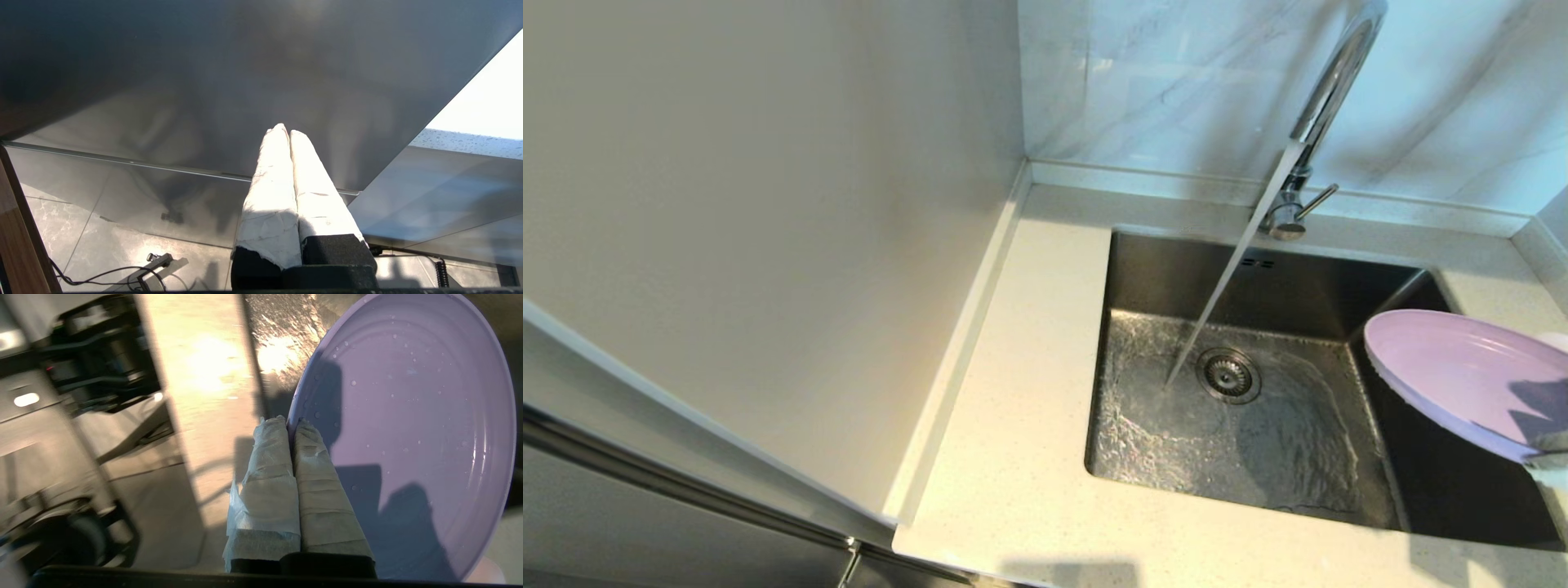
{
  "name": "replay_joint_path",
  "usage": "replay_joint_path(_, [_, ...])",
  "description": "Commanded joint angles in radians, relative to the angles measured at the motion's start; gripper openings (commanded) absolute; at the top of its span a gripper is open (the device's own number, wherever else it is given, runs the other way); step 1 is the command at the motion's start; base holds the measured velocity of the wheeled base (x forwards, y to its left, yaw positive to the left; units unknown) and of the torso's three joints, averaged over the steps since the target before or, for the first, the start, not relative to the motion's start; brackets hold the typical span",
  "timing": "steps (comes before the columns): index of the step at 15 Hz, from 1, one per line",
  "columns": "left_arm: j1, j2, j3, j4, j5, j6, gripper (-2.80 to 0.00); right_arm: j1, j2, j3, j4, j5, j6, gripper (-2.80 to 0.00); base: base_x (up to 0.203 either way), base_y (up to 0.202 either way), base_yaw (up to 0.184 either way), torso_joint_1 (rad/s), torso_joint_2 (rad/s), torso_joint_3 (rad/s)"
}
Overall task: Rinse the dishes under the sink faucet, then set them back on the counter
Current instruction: Rinse the plate
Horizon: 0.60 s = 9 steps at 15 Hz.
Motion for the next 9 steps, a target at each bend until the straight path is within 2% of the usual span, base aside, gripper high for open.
replay_joint_path(1, [0.0,0.0,0.0,0.0,0.001,0.0,-2.8,0.082,-0.033,-0.149,0.302,0.01,-0.031,-2.8,0.0,0.0,0.0,0.0,0.0,0.0])
replay_joint_path(3, [0.0,0.0,0.0,0.0,-0.001,0.0,-2.8,0.152,-0.009,-0.296,0.471,0.011,-0.029,-2.8,0.0,0.0,0.0,0.0,0.0,0.0])
replay_joint_path(4, [0.0,0.0,0.0,0.0,0.001,0.0,-2.8,0.183,0.013,-0.363,0.494,0.012,-0.007,-2.8,0.0,0.0,0.0,0.0,0.0,0.0])
replay_joint_path(5, [0.0,0.0,0.0,0.0,0.001,0.0,-2.8,0.223,0.048,-0.424,0.509,0.014,0.057,-2.8,0.0,0.0,0.0,0.0,0.0,0.0])
replay_joint_path(7, [0.0,0.0,0.0,0.0,0.001,0.0,-2.8,0.295,0.115,-0.525,0.519,0.022,0.296,-2.8,0.0,0.0,0.0,0.0,0.0,0.0])
replay_joint_path(9, [0.0,0.0,0.0,0.0,-0.001,0.0,-2.8,0.385,0.194,-0.655,0.521,0.033,0.623,-2.8,0.0,0.0,0.0,0.0,0.0,0.0])
